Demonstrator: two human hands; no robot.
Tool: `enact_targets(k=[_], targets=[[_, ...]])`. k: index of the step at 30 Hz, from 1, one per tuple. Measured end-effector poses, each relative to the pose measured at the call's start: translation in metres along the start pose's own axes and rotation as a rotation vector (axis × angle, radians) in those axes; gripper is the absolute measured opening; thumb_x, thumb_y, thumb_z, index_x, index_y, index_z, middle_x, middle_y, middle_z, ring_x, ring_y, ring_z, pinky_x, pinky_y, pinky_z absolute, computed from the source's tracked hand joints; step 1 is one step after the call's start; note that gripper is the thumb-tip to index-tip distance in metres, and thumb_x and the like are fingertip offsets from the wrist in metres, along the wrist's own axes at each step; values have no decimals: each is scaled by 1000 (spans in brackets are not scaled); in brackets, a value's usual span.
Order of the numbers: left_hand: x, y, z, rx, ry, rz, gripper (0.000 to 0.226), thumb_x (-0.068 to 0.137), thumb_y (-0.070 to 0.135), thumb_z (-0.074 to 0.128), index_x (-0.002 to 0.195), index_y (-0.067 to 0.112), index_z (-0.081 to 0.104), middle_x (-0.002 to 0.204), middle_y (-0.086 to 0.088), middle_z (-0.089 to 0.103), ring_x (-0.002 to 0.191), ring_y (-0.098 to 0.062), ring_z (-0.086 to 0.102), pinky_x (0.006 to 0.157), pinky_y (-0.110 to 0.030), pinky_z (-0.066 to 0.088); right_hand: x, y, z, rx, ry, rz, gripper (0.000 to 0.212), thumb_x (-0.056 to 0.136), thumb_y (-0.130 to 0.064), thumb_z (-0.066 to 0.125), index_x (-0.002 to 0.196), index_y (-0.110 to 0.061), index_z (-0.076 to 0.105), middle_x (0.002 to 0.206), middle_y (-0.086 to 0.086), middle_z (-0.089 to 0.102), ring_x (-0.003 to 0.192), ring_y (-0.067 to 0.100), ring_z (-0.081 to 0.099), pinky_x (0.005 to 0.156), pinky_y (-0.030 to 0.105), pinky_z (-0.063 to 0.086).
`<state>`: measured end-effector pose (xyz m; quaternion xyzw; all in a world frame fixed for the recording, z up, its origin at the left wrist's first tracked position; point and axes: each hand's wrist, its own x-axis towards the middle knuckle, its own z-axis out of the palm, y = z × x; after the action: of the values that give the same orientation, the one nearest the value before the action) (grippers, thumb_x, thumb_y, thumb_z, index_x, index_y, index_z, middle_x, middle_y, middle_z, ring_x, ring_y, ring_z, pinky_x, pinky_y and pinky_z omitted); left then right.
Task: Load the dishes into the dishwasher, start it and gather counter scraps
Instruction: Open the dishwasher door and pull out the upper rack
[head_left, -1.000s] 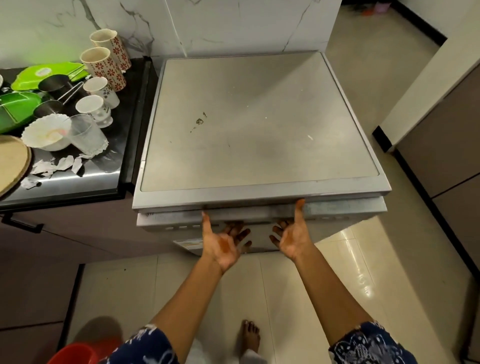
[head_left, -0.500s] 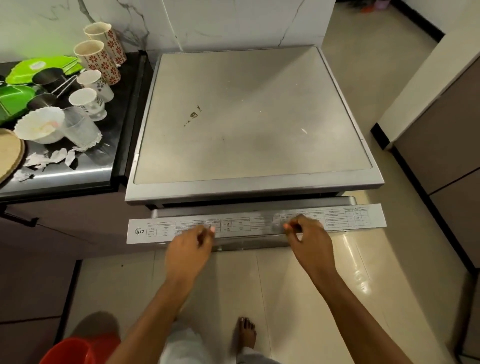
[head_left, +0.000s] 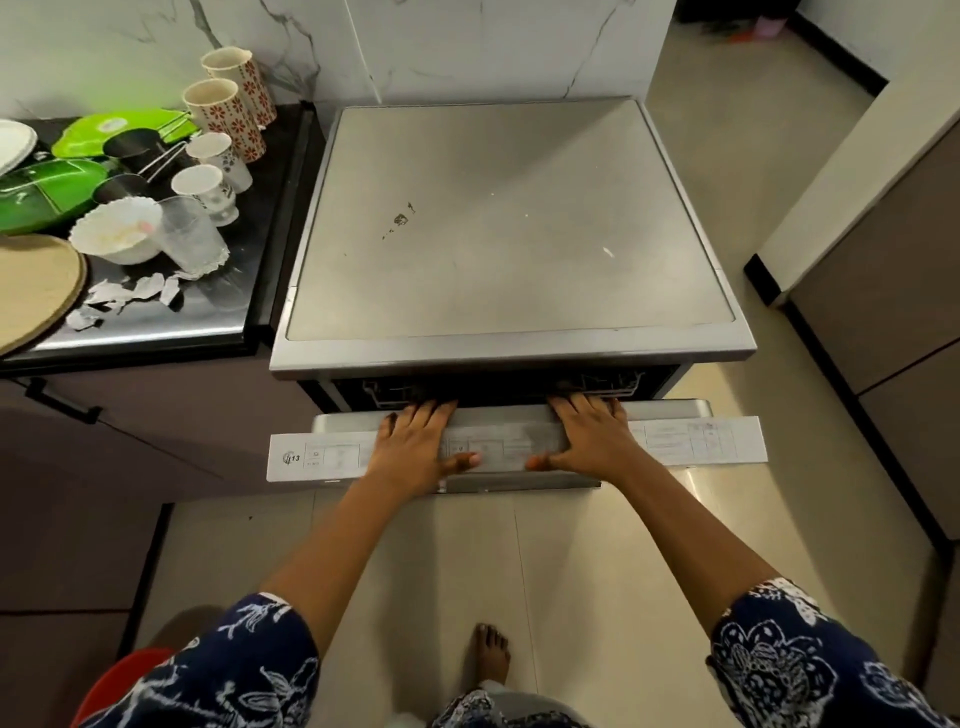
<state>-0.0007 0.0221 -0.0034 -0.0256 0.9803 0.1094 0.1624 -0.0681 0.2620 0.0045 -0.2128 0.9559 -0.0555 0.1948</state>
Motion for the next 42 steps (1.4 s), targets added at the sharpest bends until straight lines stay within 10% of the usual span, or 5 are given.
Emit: enact_targets(k=[6, 13, 22, 27, 42], targets=[[-68, 6, 57, 29, -15, 34, 121, 50, 97, 2, 150, 29, 11, 156, 3, 17, 145, -20, 9, 116, -49, 0, -52, -9, 51, -16, -102, -41, 118, 45, -87, 45, 144, -26, 25, 144, 1, 36, 134, 22, 31, 114, 51, 10], [-148, 20, 149, 42, -136, -13, 100, 72, 74, 56, 148, 24, 16, 154, 0, 22, 143, -21, 17, 116, -51, 1, -144, -33, 148, -125, -161, 22, 109, 60, -73, 66, 146, -22, 21, 147, 3, 31, 135, 24, 29, 112, 53, 15], [-249, 31, 338, 107, -164, -102, 89, 87, 56, 52, 152, 19, 3, 159, -6, 10, 147, -25, 3, 115, -52, -7, -239, -40, 344, -136, -157, 64, 86, 82, -59, 54, 148, -18, 17, 156, 11, 15, 144, 30, 9, 112, 58, -3], [-268, 22, 431, 68, -86, -54, 102, 57, 51, 83, 139, 11, 38, 139, -14, 50, 130, -34, 45, 107, -55, 17, -254, -23, 434, -116, -188, -3, 106, 42, -60, 82, 132, -14, 52, 138, 16, 50, 125, 35, 49, 97, 63, 33], [-268, -11, 648, 57, -212, -94, 102, 71, 58, 69, 150, 15, 19, 154, -13, 28, 141, -33, 27, 111, -53, 18, -244, 14, 647, -77, -279, -55, 116, 48, -53, 83, 143, -16, 27, 149, 14, 34, 135, 33, 36, 101, 61, 31]])
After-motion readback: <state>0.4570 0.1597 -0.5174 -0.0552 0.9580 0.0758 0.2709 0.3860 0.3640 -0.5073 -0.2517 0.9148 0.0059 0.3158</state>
